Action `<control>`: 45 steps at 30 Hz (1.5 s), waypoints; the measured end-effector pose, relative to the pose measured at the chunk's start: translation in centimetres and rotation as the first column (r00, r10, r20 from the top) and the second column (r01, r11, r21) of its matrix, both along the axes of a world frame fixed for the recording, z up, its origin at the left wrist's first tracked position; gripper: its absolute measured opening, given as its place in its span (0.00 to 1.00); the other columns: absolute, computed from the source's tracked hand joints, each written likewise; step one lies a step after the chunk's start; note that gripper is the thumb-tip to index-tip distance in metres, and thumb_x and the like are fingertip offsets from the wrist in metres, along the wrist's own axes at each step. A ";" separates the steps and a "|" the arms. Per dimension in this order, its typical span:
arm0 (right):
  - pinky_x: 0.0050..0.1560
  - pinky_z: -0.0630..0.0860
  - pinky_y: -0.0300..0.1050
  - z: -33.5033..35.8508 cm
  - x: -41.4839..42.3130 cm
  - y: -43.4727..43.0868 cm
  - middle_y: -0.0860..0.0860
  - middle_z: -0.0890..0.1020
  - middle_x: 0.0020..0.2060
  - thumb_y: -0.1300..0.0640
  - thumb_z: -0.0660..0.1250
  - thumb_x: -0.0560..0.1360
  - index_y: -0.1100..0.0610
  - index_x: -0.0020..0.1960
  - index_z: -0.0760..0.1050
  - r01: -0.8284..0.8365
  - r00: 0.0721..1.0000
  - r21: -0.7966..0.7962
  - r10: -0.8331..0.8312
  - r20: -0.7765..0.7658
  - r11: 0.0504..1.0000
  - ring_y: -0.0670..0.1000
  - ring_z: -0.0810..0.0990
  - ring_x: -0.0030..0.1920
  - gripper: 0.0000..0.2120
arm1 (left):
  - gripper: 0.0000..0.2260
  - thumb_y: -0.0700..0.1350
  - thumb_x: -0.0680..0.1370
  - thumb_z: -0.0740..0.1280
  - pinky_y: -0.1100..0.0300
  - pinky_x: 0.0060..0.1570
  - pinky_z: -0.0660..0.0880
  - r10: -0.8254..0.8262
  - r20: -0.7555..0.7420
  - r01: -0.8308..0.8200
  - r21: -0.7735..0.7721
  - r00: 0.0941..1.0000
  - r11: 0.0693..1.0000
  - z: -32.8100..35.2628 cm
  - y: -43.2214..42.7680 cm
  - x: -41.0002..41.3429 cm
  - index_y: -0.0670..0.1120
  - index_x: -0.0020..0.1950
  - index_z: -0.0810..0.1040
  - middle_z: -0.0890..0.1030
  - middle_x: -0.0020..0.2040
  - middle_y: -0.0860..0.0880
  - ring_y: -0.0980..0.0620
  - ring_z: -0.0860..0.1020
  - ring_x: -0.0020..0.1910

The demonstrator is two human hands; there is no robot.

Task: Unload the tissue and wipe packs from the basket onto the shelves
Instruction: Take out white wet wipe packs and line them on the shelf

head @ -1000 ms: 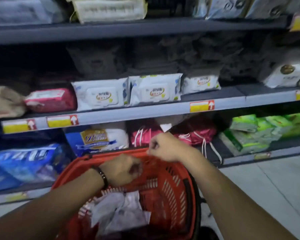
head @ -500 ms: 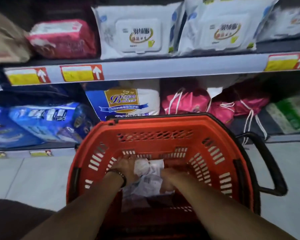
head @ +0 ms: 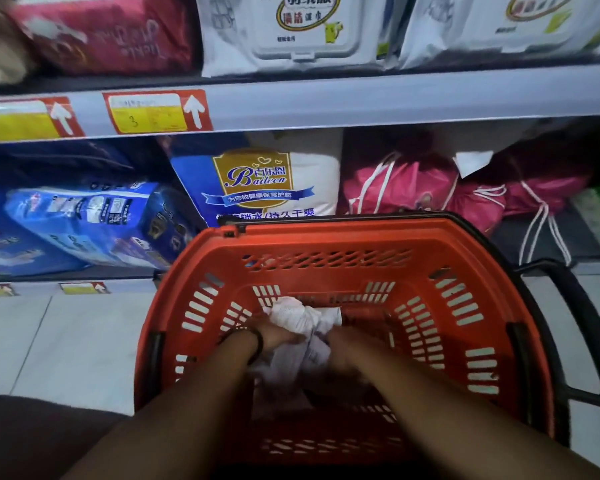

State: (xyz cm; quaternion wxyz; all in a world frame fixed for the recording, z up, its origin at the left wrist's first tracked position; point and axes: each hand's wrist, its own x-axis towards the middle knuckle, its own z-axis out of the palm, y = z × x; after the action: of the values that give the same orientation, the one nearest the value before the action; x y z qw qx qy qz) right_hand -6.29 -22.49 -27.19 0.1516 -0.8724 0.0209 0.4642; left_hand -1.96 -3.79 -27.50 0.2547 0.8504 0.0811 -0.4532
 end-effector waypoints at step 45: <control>0.39 0.85 0.48 28.6 -1.1 -4.8 0.62 0.89 0.48 0.57 0.80 0.65 0.64 0.57 0.83 0.434 0.520 0.899 -0.800 -0.299 -0.055 0.57 0.89 0.41 0.23 | 0.43 0.45 0.65 0.85 0.37 0.52 0.84 0.661 0.060 -0.299 -0.859 0.748 0.416 31.6 -3.4 0.1 0.40 0.73 0.65 0.86 0.57 0.40 0.40 0.88 0.51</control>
State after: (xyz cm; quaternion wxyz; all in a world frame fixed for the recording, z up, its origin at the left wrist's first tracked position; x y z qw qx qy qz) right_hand -7.36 -27.27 1.45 0.8079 -0.5639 0.1320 0.1091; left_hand -1.85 -7.22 4.14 0.7431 0.6463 0.0594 -0.1631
